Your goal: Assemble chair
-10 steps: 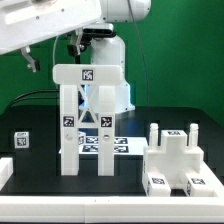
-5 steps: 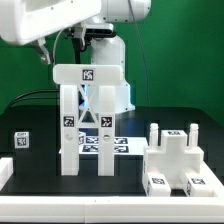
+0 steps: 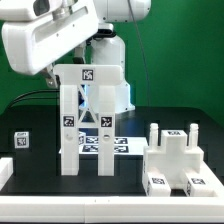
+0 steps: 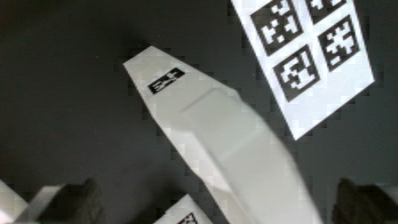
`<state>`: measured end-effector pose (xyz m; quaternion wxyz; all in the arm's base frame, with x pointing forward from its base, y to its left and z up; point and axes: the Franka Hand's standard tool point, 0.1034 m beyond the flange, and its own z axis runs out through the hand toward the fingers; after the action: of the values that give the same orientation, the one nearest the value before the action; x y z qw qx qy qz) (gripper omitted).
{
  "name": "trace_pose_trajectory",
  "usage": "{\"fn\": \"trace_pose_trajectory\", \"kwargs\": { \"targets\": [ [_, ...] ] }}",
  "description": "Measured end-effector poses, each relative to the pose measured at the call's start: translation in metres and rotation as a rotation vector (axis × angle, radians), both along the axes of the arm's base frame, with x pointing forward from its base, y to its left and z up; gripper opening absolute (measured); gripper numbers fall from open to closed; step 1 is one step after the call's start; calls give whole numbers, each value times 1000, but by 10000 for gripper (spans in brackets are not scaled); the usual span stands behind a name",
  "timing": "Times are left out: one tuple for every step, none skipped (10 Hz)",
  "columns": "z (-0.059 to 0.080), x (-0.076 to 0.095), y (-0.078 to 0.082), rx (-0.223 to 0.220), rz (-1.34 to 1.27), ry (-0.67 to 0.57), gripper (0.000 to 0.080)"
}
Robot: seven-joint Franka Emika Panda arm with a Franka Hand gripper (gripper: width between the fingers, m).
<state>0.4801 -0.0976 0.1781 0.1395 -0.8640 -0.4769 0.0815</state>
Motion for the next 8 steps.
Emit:
{"fn": "trace_pose_trajectory", "kwargs": {
  "targets": [
    [0, 0, -1, -1, -1, -1, 622],
    [-1, 0, -1, -1, -1, -1, 622],
    [-1, 0, -1, -1, -1, -1, 443],
    [-1, 0, -1, -1, -1, 0, 443],
    [-1, 0, -1, -1, -1, 0, 244],
    [-1, -1, -1, -1, -1, 1, 115],
    [-1, 0, -2, -2, -3, 3, 115],
    [3, 6, -9, -3, -24, 19, 114]
  ]
}}
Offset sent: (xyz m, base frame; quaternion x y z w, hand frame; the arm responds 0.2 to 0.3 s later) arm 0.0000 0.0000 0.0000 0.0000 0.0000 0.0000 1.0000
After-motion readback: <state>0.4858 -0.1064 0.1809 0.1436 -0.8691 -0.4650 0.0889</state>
